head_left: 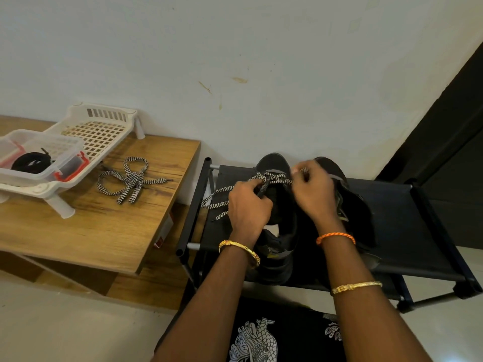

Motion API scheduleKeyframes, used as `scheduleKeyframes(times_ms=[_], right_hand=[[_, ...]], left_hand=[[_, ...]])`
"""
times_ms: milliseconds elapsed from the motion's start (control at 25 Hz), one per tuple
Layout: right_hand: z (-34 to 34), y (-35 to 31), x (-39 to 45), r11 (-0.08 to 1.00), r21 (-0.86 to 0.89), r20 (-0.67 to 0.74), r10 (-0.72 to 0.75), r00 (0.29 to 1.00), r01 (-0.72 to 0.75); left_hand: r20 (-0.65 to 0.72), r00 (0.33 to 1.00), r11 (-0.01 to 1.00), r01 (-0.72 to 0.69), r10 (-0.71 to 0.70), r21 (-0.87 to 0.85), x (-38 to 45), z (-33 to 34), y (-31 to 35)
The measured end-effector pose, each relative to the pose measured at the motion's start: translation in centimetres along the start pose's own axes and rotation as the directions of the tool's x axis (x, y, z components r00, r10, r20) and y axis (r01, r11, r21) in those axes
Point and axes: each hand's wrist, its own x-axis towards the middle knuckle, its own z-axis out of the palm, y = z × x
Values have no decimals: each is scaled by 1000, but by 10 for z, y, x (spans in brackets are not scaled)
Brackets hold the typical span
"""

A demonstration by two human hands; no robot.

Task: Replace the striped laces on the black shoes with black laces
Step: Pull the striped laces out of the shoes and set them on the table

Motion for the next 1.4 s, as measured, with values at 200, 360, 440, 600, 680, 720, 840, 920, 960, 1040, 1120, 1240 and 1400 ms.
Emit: scheduleKeyframes(times_ms=[200, 360, 440, 600, 680, 720, 840, 920, 960, 1040, 1120, 1240, 1400], right_hand=[[22, 0, -5, 898, -422, 178, -53, 983, 124], [12, -4, -2, 998, -58, 45, 26, 999, -23], [-3, -8, 7, 952, 268, -94, 178, 980, -147], [-40, -3, 10, 869, 465, -275, 321, 906, -167], [-37, 0, 3, 974, 172, -272, 190, 943, -147], [-33, -2, 0, 994, 26, -259, 109, 960, -105], [-20, -7, -6, 961, -274, -222, -105, 969, 41], [-18, -8, -4, 918, -375, -105, -180, 978, 129], [-16, -9, -4, 916, -376, 20, -140, 990, 137], [-9, -6, -9, 906, -405, 267, -11, 964, 122], [-4, -3, -7, 895, -434, 275, 26, 961, 100], [-9, -2, 3, 931, -363, 187, 106, 977, -31], [-16, 3, 16, 954, -180, 223, 276, 935, -239]], left_hand=[[-48, 999, 1000, -17, 16, -20, 7, 1, -2], [-86, 996, 1000, -8, 9, 7, 5, 3, -1], [-104, 995, 1000, -5, 7, 15, 5, 3, -1], [-61, 998, 1000, -28, 29, 2, 7, 3, -3], [-28, 999, 998, -28, 27, -62, 11, 2, -2], [-26, 999, 994, -33, 30, -103, 13, 2, 0], [-31, 994, 987, -112, 109, -119, 26, 1, 8], [34, 981, 981, -190, 192, -47, 35, 1, 14], [82, 973, 976, -219, 217, 19, 40, 2, 17], [170, 966, 959, -224, 195, 174, 46, 2, 22], [195, 969, 940, -201, 150, 277, 50, 5, 28], [151, 972, 901, -226, 181, 370, 47, 14, 35], [119, 964, 878, -266, 239, 397, 44, 19, 33]])
